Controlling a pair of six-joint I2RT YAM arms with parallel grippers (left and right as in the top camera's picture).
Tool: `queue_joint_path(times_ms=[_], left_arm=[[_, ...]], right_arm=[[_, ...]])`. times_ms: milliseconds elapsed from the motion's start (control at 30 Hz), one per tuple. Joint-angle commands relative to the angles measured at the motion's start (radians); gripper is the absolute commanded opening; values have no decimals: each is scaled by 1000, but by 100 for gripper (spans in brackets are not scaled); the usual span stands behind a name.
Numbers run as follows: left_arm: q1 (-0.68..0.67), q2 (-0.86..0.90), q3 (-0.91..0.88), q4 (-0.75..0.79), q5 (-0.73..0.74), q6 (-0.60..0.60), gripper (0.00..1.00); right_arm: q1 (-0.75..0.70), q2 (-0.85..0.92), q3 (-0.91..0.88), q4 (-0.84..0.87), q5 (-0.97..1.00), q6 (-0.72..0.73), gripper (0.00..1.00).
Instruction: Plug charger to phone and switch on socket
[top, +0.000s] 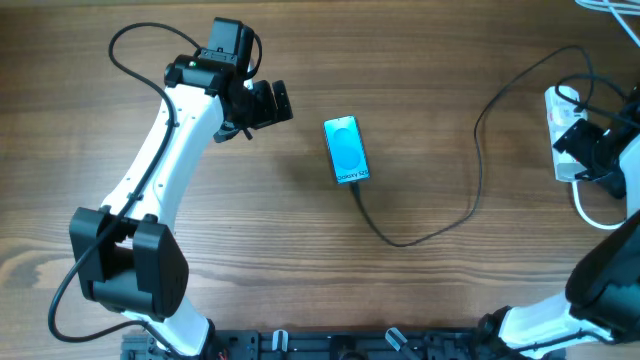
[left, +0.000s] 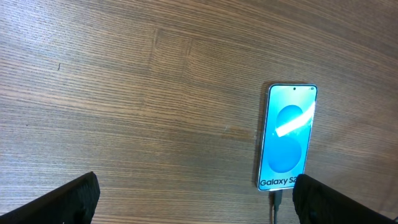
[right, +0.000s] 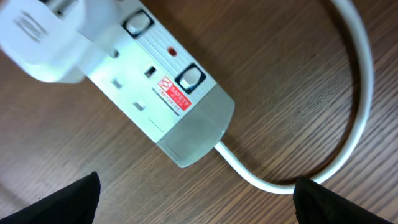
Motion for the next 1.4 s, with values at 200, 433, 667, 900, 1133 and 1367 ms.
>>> queue_joint_path(times_ms=[200, 433, 667, 900, 1133, 1367], left_arm=[[2, 4, -2, 0, -13, 16, 100], [2, 4, -2, 0, -13, 16, 100], [2, 4, -2, 0, -13, 16, 100], [2, 4, -2, 0, -13, 16, 100], [2, 4, -2, 0, -13, 16, 100], [2, 4, -2, 0, -13, 16, 100]], right_arm=[[2, 23, 2, 38, -48, -8, 100], [-8, 25, 2, 124, -3, -6, 87], [-69, 25, 2, 146, 93, 55, 12], [-124, 29, 2, 234, -131, -27, 18], [-124, 94, 2, 328, -146, -99, 23], [-125, 184, 2, 412, -154, -141, 31]])
